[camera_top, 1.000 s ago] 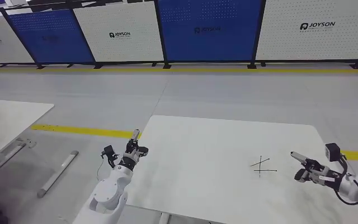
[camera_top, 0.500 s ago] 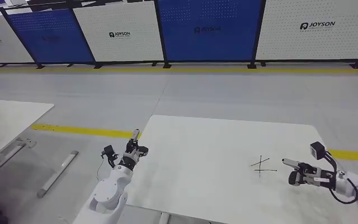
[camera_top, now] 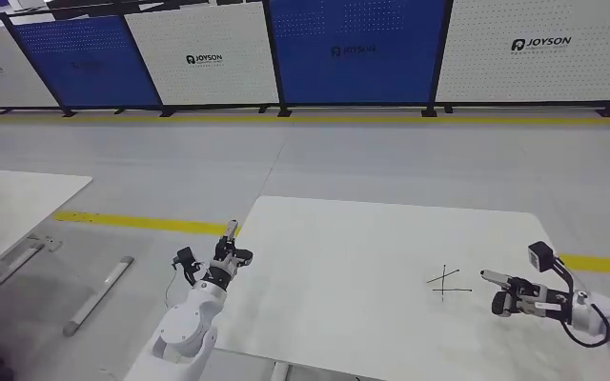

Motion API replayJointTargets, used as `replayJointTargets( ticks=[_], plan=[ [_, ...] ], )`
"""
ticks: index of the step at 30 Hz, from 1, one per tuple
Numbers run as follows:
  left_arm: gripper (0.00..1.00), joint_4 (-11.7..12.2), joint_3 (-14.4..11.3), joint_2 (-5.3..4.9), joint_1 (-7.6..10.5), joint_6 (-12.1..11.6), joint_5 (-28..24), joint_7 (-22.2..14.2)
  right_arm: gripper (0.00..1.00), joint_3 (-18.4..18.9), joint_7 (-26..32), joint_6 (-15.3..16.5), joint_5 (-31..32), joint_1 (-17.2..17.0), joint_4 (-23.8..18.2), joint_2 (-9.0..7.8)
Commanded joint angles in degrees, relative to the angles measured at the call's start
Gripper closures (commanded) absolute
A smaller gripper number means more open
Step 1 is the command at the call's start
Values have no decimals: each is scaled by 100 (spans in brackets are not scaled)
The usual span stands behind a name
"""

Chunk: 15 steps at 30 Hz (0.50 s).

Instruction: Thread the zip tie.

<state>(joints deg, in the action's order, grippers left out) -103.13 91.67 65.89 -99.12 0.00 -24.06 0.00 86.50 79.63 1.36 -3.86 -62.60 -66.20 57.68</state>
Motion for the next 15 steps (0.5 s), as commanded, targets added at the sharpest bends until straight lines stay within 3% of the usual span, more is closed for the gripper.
replayJointTargets(
  ticks=[1, 10, 15],
  plan=[
    [0, 0, 0, 0, 0, 0, 0, 0, 0, 0, 1, 0, 0, 0, 0, 0],
    [0, 0, 0, 0, 0, 0, 0, 0, 0, 0, 1, 0, 0, 0, 0, 0],
    [0, 0, 0, 0, 0, 0, 0, 0, 0, -219, -167, 125, 212, 287, 66, 5]
  ],
)
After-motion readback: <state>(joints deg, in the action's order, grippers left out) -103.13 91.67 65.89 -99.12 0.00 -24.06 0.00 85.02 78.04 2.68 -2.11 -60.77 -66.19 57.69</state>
